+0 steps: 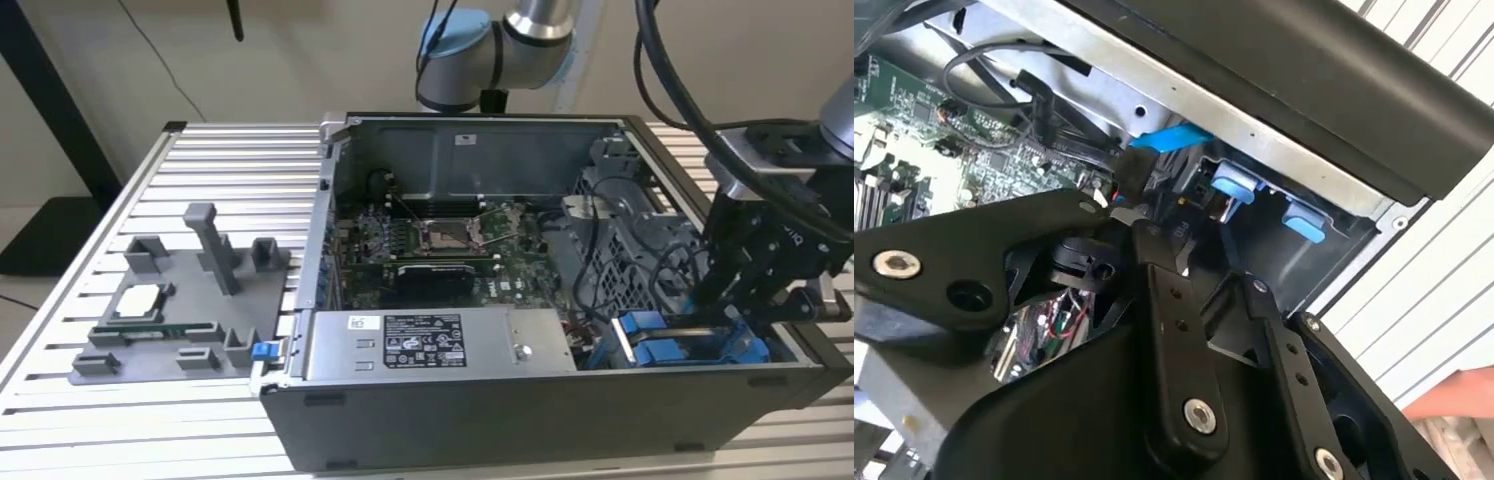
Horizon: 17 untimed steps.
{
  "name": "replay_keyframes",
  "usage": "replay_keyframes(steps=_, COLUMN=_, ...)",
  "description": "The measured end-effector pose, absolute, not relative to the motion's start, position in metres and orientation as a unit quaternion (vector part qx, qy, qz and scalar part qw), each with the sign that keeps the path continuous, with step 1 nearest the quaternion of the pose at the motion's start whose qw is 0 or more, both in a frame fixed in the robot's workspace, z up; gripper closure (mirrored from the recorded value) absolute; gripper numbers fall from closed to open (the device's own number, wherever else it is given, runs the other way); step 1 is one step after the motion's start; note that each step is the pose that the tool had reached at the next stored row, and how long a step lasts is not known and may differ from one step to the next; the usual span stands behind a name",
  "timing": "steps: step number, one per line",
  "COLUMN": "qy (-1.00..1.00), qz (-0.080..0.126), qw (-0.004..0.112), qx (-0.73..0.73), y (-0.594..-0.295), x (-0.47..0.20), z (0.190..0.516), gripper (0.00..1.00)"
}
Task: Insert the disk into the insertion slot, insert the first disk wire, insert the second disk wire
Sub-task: 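Insert the first disk wire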
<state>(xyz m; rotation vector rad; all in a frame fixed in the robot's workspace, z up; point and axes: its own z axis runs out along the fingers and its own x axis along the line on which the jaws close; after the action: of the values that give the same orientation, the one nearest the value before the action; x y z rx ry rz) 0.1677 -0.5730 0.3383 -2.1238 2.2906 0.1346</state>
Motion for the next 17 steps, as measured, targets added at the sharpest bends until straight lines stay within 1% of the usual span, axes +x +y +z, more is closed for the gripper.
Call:
replay_keyframes(steps=9, qy=0.733, qz=0.044, qw=0.007, qx=-0.679, y=-0.573, x=0.167, z=0.374, gripper=0.00)
replay_keyframes(steps=17, qy=0.733, qz=0.043, qw=0.006, qx=-0.679, y=-0.572, x=0.170, z=0.375, gripper=0.00)
